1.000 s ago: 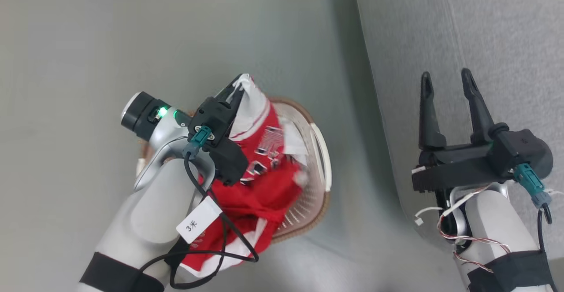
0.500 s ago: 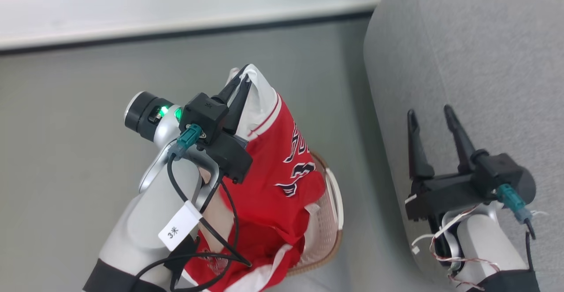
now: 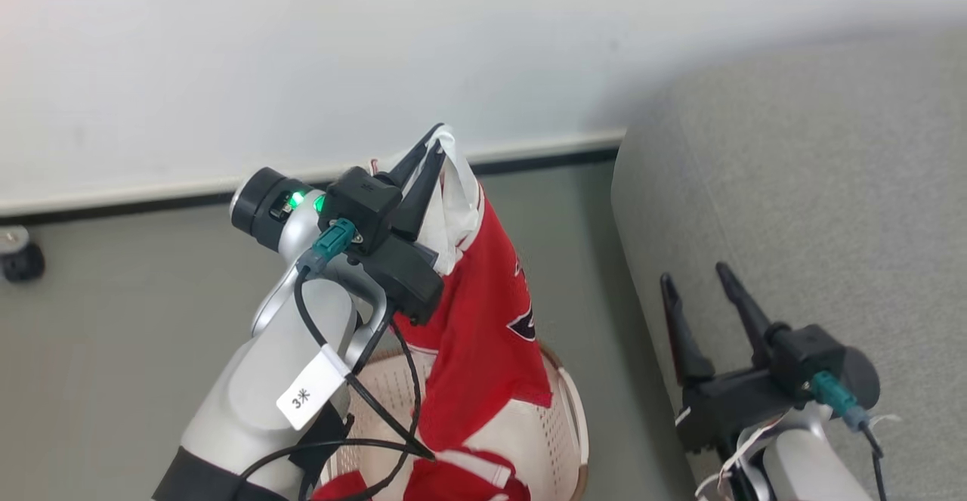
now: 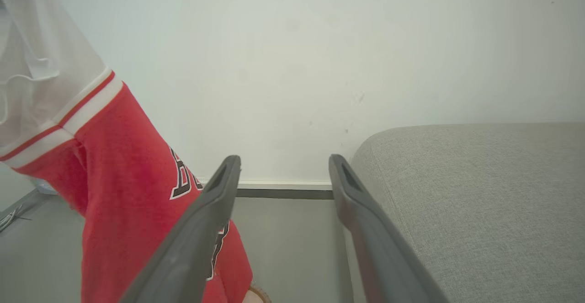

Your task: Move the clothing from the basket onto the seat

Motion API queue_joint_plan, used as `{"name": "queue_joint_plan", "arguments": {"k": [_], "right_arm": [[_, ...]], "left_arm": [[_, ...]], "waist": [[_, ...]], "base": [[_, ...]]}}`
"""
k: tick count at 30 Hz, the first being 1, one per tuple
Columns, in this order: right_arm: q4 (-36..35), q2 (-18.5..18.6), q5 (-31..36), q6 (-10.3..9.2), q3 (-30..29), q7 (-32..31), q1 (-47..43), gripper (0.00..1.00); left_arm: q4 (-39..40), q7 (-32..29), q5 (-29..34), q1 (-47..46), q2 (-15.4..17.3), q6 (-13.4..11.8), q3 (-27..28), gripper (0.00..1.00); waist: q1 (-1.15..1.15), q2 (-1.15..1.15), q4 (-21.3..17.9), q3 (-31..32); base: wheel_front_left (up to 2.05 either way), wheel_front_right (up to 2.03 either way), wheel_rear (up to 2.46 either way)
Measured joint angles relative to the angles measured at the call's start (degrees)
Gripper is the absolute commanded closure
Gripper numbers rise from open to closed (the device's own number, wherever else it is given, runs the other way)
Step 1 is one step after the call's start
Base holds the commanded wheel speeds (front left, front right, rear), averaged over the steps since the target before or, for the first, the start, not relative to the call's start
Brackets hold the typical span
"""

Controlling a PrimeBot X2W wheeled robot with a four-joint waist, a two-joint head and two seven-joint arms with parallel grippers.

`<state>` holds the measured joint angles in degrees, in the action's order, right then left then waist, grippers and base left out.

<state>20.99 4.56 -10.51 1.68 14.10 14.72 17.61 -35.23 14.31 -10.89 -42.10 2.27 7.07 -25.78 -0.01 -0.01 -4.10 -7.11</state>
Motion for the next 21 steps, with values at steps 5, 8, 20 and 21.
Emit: {"name": "queue_joint_plan", "arguments": {"k": [5, 8, 20, 21], "right_arm": [[0.7, 0.0, 0.5, 1.62, 2.1, 0.0, -1.8, 0.00], [1.0, -0.1, 0.6, 2.45, 3.8, 0.0, -1.9, 0.00], [4.8, -0.8, 0.9, 4.41, 11.6, 0.0, 0.6, 0.00], [5.3, -0.9, 0.9, 4.47, 12.1, 0.0, 1.0, 0.00]], "left_arm": [[-0.5, 0.0, -1.1, 0.0, -0.1, 0.0, -1.3, 1.00], [0.4, -0.5, -3.2, 0.0, -0.1, -0.3, -3.3, 1.00], [1.5, -4.0, -7.8, -2.3, -0.2, -2.8, -11.3, 1.00], [1.5, -4.2, -8.0, -2.6, -0.2, -3.1, -11.9, 1.00]], "waist": [[0.00, 0.00, 0.0, 4.1], [0.00, 0.00, 0.0, 6.2], [0.01, 0.01, 0.0, 9.3], [0.01, 0.01, 0.1, 9.4]], "base": [[0.00, 0.00, 0.00], [0.00, 0.00, 0.00], [0.00, 0.00, 0.00], [0.00, 0.00, 0.00]]}}
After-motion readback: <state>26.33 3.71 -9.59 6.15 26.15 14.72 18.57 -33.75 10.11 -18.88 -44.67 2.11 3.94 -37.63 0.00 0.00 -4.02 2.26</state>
